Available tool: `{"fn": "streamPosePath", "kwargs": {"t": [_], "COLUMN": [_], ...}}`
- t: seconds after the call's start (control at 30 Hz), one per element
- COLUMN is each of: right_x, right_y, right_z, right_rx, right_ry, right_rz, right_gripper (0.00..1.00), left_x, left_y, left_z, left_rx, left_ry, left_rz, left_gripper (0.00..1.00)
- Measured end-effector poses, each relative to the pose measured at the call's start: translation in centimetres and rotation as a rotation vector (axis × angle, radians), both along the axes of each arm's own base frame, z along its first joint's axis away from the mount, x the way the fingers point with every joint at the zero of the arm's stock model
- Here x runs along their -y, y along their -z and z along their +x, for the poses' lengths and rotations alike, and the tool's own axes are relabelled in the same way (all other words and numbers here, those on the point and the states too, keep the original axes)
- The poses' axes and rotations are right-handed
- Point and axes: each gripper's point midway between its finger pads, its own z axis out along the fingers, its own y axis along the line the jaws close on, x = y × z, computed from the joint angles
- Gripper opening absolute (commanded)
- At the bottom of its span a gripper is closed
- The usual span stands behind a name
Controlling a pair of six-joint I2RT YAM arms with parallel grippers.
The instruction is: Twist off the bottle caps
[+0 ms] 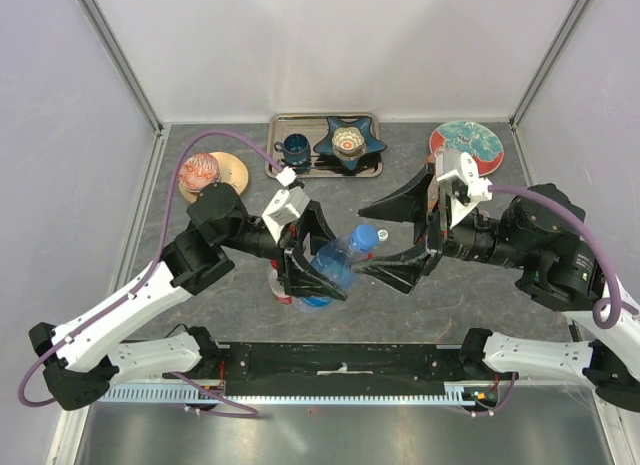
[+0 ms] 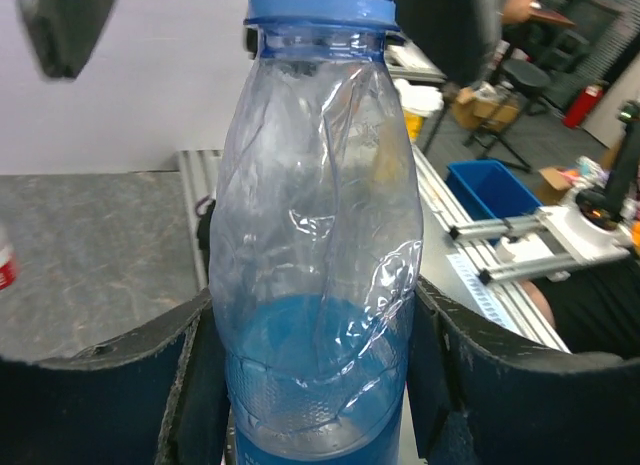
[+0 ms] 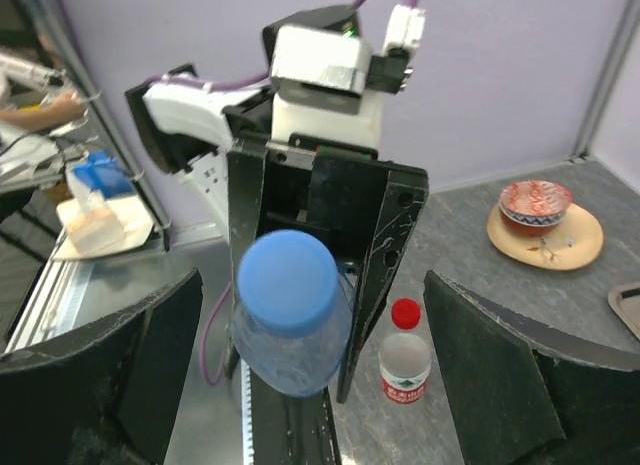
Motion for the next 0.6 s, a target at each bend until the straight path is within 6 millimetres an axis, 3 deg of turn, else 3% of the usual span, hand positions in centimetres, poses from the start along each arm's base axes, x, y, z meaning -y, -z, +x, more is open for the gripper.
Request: {"fn": "streamPosePath", "kwargs": {"t": [0.1,0.3,0.4,0.5,0.6], "right_x": [0.5,3.8,5.6,6.6,5.9], "right_y": [-0.8,-5.9,-7.4,-7.6,-6.5], "right_z": [1.2,4.4,6.2,8.4,10.8], "right_rx": [-0.035,-0.120,-0.176,-0.247,-0.312], "right_ry": [0.084,0.336,0.468,0.602,0.712], "right_rz": [0.025,0.198,0.274,0.314,0.310], "right_gripper": [0.98,0.98,0.98,0.96,0.94], "left_x": [0.6,1.1,0.8,0.3,-0.1], "left_y": [0.3,0.6,0.9,1.1,1.6], "left_z": [1.9,7.9,10.8,13.3,15.3], "left_rx": [0.005,0.047,0.082,0.118,0.172], "left_ry": [-0.116,-0.466,-0.643,-0.808,-0.961], "left_rz": [0.005,0.007,0.017,0.030,0.059], "left_gripper": [0.47,0.49,0.48,0.48,0.48]}}
